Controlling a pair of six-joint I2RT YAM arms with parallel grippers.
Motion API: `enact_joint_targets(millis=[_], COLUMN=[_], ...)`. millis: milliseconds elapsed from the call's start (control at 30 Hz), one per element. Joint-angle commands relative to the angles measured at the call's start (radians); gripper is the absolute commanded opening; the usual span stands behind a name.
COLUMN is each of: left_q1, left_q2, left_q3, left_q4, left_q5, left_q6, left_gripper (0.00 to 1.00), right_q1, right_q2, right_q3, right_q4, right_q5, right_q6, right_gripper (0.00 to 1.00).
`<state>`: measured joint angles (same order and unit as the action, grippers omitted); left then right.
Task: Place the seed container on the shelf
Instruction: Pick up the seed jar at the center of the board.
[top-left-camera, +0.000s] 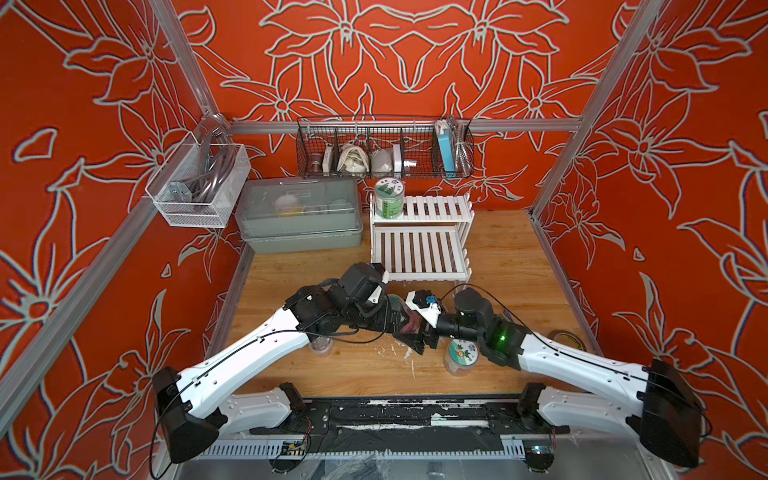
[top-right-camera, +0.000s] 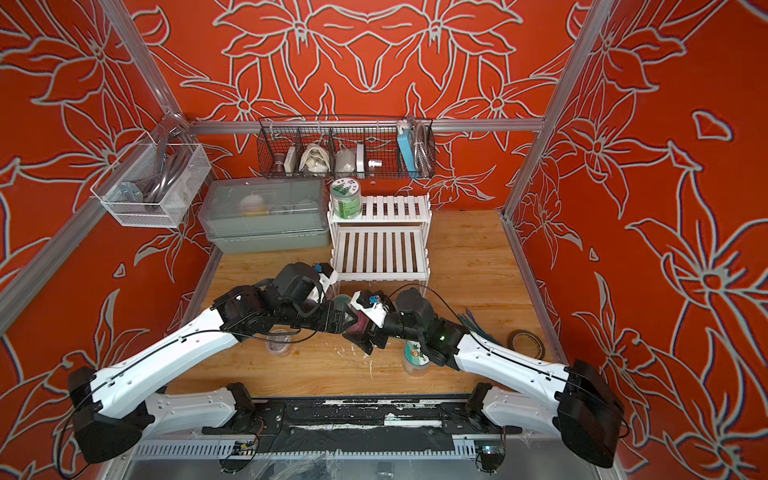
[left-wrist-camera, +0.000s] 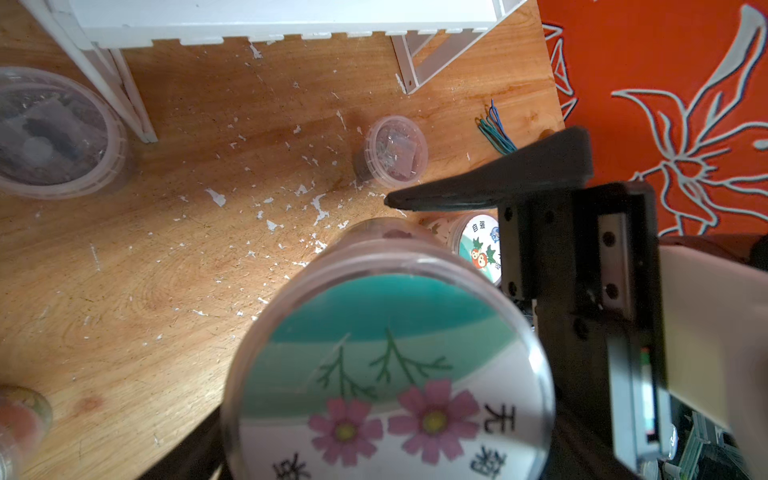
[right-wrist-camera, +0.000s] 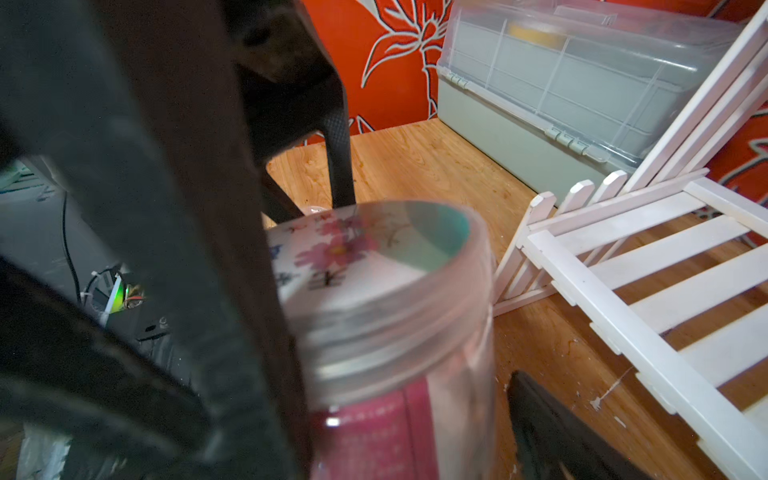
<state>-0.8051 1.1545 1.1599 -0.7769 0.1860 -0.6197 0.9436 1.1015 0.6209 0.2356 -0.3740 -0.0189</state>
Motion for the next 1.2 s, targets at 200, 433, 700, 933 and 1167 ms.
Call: enact_joint_targets(millis=[200, 433, 700, 933, 1167], left_q1=[0.003, 0.003, 0.002, 0.002, 0.014], left_q2=[0.008, 0.014, 0.019, 0.019, -0.035], left_q3=[-0.005, -0.005, -0.002, -0.002, 0.0], left_q4=[0.051, 0.058, 0.057, 0.056, 0.043], left_q5=[0.04, 0.056, 0.067, 0.067, -0.011], left_q6=[-0.004, -0.012, -0.018, -0.014, 0.0], left_gripper=[0.75, 0.74, 0.74, 0.77, 0.99], right_q1=[0.008, 0.007, 0.007, 0.007, 0.006], right_q2=[0.038, 0.008, 0.009, 0.009, -0.019], right_q3=[0.007, -0.018, -0.026, -0.025, -0.041], right_q4=[0.088, 0.114, 0.115, 0.112, 0.114], right_q5=[-0.032, -0.024, -0.05, -0.072, -0.066], right_q6=[0.041, 0.032, 0.025, 0.016, 0.018], right_gripper=[1.0, 0.99, 0.89, 0.72, 0.66])
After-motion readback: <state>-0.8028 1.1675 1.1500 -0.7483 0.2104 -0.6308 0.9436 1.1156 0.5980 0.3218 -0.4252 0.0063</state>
